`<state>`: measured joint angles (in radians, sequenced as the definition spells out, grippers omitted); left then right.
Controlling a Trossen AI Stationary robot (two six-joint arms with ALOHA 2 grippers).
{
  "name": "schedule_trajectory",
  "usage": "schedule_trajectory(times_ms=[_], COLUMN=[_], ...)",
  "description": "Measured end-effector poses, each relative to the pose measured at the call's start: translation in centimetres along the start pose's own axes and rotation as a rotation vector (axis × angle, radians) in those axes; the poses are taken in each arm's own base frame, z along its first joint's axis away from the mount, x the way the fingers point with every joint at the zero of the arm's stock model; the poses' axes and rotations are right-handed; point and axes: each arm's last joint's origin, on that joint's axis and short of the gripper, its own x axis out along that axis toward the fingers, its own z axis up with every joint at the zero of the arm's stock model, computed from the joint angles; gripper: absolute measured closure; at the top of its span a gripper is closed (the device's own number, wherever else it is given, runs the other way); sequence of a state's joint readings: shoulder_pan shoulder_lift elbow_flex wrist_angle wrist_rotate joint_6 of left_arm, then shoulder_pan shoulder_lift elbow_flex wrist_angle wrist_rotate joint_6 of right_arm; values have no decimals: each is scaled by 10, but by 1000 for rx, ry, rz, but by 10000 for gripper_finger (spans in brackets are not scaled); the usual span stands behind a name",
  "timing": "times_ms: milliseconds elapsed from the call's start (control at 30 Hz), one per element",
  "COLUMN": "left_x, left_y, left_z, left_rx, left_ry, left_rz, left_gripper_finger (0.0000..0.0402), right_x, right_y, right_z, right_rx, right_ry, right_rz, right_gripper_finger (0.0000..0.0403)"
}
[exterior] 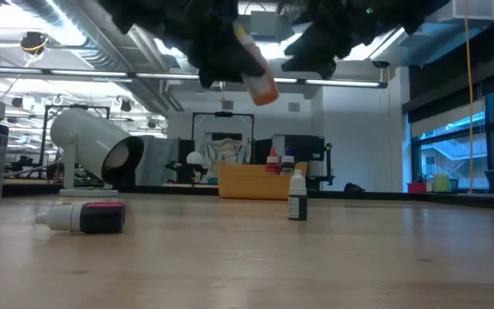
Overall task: Pick & Place food coloring
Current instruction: Put the yellow food coloring bottle into the yellow bin
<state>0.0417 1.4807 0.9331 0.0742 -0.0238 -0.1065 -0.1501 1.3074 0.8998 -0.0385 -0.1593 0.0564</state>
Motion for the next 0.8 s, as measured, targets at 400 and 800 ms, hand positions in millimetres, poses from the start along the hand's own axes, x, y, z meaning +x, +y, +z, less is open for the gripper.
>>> schedule_trajectory(times_ms=[400, 800], left_x=[-5, -5], left_y=[7, 7], left_z=[16, 16], left_rx=[-58, -51], left_ry=[78, 76], left_rz=[37, 45], left_gripper_finger=[300, 299], right_x=[-14, 32], right_y=[3, 12], right_z=[50, 66], right_rx=[15, -87], right_ry=[-40, 139], right_rz=[-4, 88], right_gripper_finger=[97, 149])
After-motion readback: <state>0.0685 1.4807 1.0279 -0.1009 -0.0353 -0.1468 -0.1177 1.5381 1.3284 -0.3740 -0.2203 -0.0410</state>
